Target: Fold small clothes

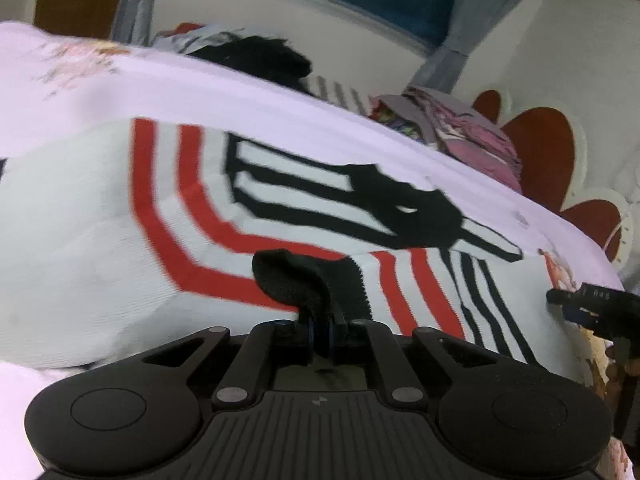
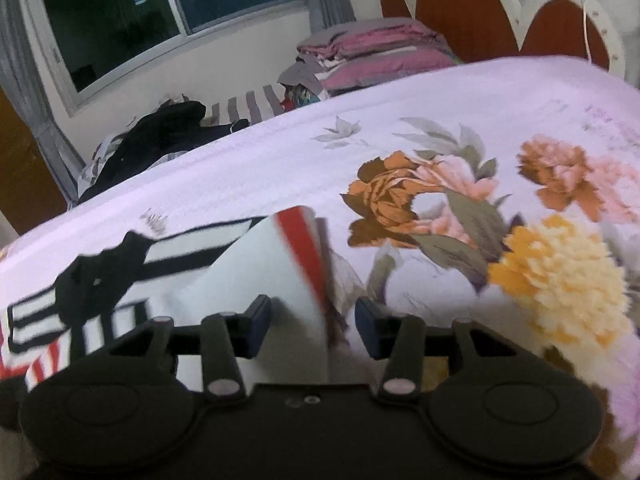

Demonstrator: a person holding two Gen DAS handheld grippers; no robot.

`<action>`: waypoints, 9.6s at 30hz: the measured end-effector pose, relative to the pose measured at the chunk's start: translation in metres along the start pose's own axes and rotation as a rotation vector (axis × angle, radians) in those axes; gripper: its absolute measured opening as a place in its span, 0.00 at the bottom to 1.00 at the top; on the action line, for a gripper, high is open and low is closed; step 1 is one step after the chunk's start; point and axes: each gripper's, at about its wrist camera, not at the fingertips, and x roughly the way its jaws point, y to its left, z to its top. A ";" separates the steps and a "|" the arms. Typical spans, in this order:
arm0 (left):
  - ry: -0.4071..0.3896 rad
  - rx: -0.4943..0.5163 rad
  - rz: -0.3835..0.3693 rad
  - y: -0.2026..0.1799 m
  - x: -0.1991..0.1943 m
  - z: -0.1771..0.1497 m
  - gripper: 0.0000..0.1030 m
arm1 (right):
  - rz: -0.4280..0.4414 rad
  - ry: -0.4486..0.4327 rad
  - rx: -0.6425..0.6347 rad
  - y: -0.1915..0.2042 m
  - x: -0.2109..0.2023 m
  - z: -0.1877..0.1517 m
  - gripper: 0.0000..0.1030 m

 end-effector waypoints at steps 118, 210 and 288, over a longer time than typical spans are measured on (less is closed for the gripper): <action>-0.055 0.225 0.206 0.060 -0.036 -0.015 0.51 | 0.241 0.024 -0.325 0.203 -0.046 -0.088 0.18; -0.026 0.133 0.137 0.021 -0.012 0.008 0.55 | 0.011 0.052 -0.345 0.109 -0.051 -0.084 0.28; 0.119 0.297 0.104 0.004 -0.194 -0.171 0.67 | 0.068 0.131 -0.309 0.065 -0.254 -0.264 0.52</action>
